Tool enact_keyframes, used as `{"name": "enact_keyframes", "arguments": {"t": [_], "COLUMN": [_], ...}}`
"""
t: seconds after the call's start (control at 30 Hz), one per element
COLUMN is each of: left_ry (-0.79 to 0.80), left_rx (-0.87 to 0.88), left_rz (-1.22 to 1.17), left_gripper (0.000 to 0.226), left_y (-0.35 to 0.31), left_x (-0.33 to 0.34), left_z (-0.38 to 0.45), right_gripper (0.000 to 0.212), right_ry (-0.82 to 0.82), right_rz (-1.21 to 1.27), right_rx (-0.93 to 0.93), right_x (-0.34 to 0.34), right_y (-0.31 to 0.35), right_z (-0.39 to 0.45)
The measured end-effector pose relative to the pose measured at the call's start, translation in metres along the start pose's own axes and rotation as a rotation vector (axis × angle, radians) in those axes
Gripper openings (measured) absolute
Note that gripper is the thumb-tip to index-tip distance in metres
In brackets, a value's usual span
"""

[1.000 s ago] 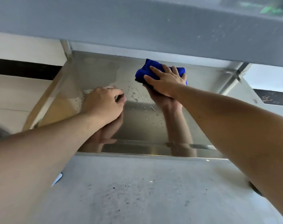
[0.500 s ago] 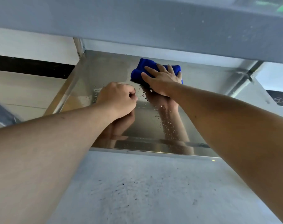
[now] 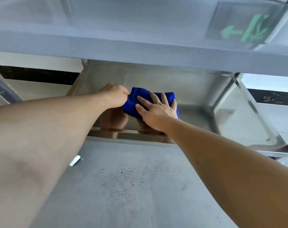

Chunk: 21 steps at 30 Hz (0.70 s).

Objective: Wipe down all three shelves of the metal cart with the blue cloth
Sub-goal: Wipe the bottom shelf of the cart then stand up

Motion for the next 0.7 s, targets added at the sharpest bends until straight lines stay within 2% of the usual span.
{"name": "enact_keyframes", "arguments": {"t": [0.1, 0.33, 0.57, 0.7], "left_ry": [0.052, 0.136, 0.020, -0.041], "left_rx": [-0.050, -0.130, -0.102, -0.177], "left_rz": [0.017, 0.170, 0.056, 0.036], "left_gripper": [0.031, 0.047, 0.033, 0.036], "left_y": [-0.007, -0.022, -0.003, 0.037], "left_x": [-0.001, 0.010, -0.006, -0.025], "left_z": [-0.006, -0.020, -0.027, -0.036], "right_gripper": [0.058, 0.060, 0.062, 0.064], "right_ry": [0.022, 0.042, 0.036, 0.052], "right_rz": [-0.014, -0.040, -0.061, -0.074], "right_rx": [-0.021, -0.075, -0.118, -0.164], "right_x": [0.010, 0.026, 0.032, 0.036], "right_y": [0.004, 0.019, 0.027, 0.048], "right_z": [-0.026, -0.075, -0.083, -0.073]}}
Point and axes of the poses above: each hand's wrist, its own z-axis towards the middle knuckle, its own x-axis out of the palm, y = z × x, the point moved 10 cm from there along z, towards the middle knuckle, and after that the axes turned 12 degrees about y, right-handed, at the moved point
